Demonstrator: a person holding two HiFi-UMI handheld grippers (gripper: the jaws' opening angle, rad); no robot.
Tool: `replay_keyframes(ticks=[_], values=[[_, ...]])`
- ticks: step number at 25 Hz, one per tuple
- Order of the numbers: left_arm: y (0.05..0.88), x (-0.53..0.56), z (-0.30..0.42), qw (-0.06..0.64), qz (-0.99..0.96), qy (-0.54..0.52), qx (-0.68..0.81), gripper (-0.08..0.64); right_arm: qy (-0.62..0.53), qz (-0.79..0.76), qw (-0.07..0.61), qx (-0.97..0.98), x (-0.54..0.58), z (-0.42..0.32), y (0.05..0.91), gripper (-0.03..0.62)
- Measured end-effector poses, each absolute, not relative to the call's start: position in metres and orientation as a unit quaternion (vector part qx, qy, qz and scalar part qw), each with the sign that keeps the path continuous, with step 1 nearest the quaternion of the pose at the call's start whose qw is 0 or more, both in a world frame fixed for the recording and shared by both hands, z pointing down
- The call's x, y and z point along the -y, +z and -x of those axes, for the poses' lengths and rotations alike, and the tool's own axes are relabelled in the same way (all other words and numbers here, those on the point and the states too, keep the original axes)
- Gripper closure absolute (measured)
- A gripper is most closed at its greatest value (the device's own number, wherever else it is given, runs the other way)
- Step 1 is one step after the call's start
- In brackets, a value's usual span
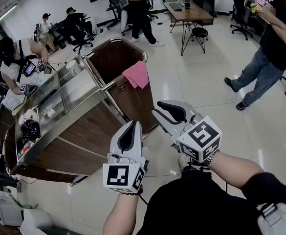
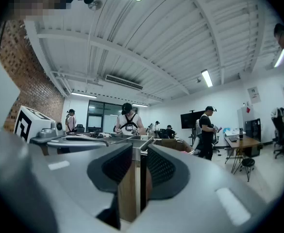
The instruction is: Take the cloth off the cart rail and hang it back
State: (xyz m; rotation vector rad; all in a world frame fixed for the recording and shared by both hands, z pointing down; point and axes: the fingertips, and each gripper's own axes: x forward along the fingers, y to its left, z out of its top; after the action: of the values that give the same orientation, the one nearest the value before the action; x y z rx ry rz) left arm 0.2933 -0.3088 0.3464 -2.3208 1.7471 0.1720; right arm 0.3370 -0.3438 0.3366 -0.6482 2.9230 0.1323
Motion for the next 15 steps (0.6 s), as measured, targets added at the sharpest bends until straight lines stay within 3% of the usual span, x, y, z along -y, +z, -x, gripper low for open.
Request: replay_keyframes(ticks=[15], values=[[0.392, 0.435, -0.254, 0.1, 0.792, 0.039, -0.601, 0.557, 0.003, 0.217, 0.048, -0.975, 0.49, -0.292, 0.4, 0.422]])
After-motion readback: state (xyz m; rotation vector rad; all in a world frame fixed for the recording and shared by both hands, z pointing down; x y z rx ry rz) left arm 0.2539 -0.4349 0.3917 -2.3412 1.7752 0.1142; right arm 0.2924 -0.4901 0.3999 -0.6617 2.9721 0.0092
